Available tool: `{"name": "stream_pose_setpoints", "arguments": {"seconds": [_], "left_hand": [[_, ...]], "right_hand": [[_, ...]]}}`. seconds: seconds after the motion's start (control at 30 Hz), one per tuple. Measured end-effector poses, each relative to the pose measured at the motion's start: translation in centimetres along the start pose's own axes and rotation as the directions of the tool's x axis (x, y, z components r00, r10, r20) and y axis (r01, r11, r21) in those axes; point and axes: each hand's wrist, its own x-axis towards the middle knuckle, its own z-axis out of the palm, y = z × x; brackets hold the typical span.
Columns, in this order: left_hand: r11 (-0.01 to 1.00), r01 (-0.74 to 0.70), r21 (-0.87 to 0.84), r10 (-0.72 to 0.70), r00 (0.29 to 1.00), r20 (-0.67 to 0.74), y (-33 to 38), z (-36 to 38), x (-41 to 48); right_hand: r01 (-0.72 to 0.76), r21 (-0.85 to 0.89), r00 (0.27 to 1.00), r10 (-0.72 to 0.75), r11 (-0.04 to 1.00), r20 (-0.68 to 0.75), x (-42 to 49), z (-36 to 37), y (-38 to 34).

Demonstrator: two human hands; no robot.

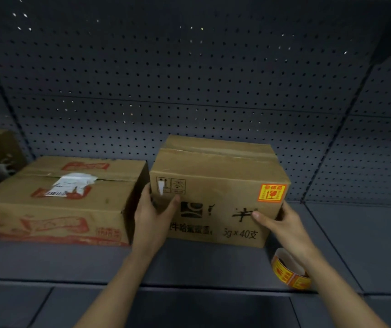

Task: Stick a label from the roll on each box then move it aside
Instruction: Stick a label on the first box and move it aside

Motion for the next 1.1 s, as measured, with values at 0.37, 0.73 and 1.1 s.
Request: {"name": "stream_pose_setpoints", "arguments": {"seconds": [0.37, 0.73, 1.1], "left_hand": [[0.986, -0.088, -0.143, 0.091, 0.996, 0.015, 1.6, 0.3, -0.2], [0.909, -0.124, -0.398, 0.247, 0.93, 0.273, 9.0, 8.0, -2.7], [0.877, 0.031, -0.479, 0.317, 0.713, 0.626, 14.6, 21.6, -13.1]], "right_hand": [[0.08, 0.028, 0.987, -0.075, 0.996, -0.141, -1.8, -0.4, -3.3], [0.165, -0.087, 0.884, -0.187, 0.982, -0.428, -10.9, -11.1, -7.0], [-0.004, -0.12, 0.679, -0.085, 0.993, -0.73, -26.4, -22.1, -4.3]]}}
